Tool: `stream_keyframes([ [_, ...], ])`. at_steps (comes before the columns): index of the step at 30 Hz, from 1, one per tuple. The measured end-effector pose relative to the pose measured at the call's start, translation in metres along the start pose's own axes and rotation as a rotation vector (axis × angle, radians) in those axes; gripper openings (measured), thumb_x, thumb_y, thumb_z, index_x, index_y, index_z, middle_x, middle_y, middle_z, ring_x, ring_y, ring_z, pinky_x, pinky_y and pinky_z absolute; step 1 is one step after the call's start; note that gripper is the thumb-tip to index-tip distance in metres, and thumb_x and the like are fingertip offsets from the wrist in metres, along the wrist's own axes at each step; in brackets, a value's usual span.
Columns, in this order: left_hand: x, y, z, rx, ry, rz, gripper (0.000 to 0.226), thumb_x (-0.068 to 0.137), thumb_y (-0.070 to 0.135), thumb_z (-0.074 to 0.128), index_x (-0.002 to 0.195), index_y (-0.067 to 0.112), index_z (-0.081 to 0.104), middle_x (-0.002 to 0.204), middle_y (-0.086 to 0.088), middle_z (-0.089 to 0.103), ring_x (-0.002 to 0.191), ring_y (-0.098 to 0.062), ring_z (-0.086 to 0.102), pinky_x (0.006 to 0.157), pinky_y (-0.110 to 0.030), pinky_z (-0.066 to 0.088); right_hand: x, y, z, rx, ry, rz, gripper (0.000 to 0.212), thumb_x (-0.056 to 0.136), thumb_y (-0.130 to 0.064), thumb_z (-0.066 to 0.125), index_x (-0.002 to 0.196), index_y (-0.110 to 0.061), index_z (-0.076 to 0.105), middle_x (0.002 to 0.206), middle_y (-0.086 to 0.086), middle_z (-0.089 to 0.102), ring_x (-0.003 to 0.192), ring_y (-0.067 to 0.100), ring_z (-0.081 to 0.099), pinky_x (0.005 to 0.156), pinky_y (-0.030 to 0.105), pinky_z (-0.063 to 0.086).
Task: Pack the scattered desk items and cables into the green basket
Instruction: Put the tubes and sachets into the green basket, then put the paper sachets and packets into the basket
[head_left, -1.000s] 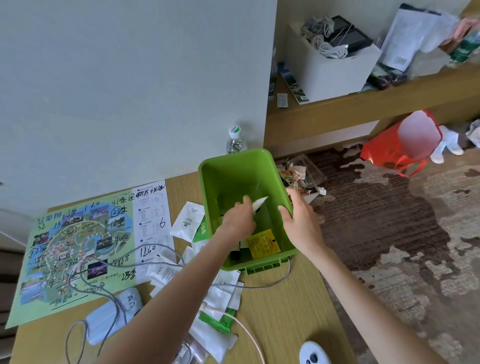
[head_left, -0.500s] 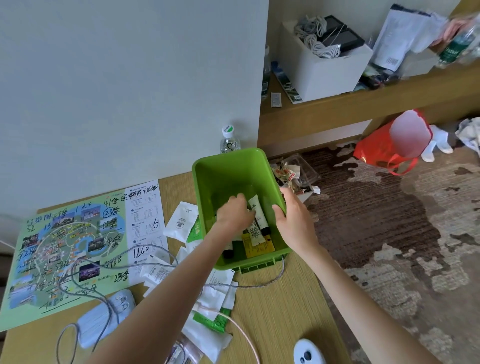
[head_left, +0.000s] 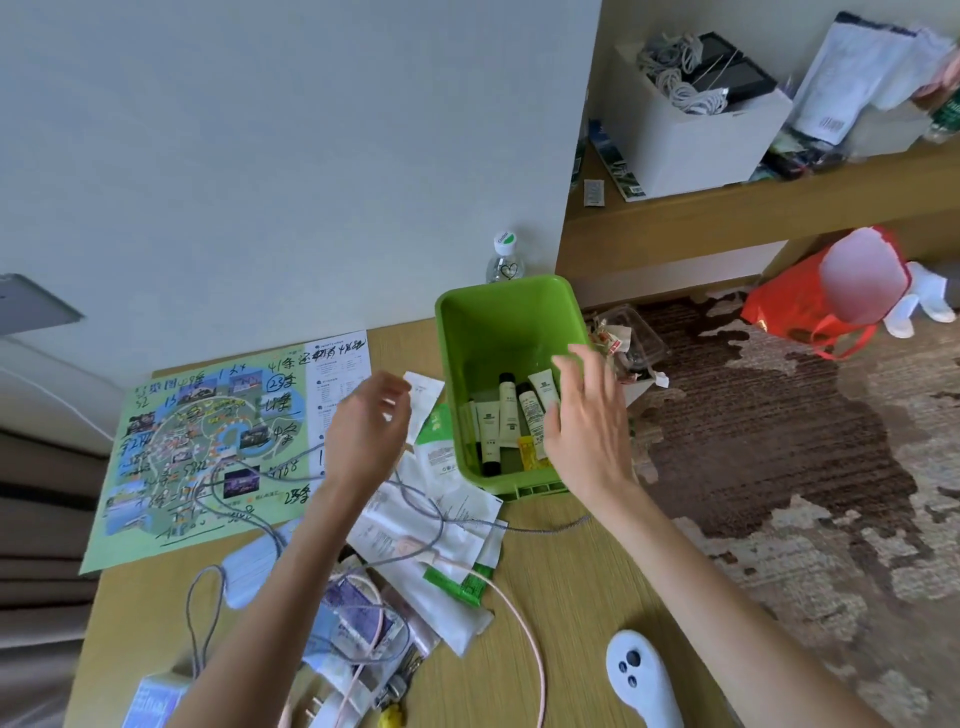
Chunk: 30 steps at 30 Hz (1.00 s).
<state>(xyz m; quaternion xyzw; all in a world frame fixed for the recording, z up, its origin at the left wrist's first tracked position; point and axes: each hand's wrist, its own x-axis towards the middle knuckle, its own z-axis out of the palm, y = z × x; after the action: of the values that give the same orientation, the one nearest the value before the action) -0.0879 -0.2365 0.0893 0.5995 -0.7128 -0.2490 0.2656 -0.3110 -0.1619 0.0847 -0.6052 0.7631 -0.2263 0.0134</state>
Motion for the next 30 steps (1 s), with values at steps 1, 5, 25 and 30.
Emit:
stream_keyframes([
  [1, -0.008, -0.014, -0.003, 0.018, -0.018, -0.022, 0.011, 0.093, 0.018, 0.056, 0.098, 0.018, 0.066, 0.090, 0.006, 0.069, 0.078, -0.009, 0.063, 0.069, -0.031, 0.054, -0.008, -0.013, 0.000, 0.045, 0.009, -0.028, 0.044, 0.082, -0.005, 0.061, 0.125, -0.007, 0.052, 0.135, 0.009, 0.047, 0.122, 0.022, 0.048, 0.103, 0.031, 0.041],
  [5, -0.044, -0.067, -0.003, 0.124, -0.144, -0.077, 0.011, 0.092, 0.016, 0.057, 0.098, 0.019, 0.066, 0.096, 0.004, 0.068, 0.080, -0.010, 0.063, 0.068, -0.032, 0.055, -0.045, -0.062, 0.017, 0.258, -0.085, -0.215, 0.035, 0.081, 0.002, 0.058, 0.115, -0.006, 0.058, 0.123, 0.006, 0.052, 0.104, 0.016, 0.054, 0.088, 0.026, 0.050],
  [25, -0.096, -0.127, -0.011, 0.163, -0.237, 0.056, 0.008, 0.089, 0.024, 0.067, 0.091, 0.019, 0.072, 0.082, 0.009, 0.070, 0.067, -0.007, 0.059, 0.057, -0.024, 0.048, -0.108, -0.087, 0.093, 0.016, -0.389, -0.376, 0.039, 0.089, -0.030, 0.039, 0.106, -0.002, 0.059, 0.113, 0.014, 0.060, 0.104, 0.027, 0.060, 0.090, 0.037, 0.054],
  [30, -0.073, -0.130, -0.024, 0.115, -0.042, -0.027, 0.006, 0.087, 0.022, 0.070, 0.085, 0.017, 0.072, 0.084, 0.006, 0.064, 0.066, -0.012, 0.062, 0.051, -0.032, 0.051, -0.111, -0.074, 0.100, -0.150, -0.576, -0.221, 0.026, 0.087, -0.009, 0.060, 0.112, -0.010, 0.051, 0.111, 0.005, 0.054, 0.101, 0.021, 0.054, 0.084, 0.030, 0.049],
])
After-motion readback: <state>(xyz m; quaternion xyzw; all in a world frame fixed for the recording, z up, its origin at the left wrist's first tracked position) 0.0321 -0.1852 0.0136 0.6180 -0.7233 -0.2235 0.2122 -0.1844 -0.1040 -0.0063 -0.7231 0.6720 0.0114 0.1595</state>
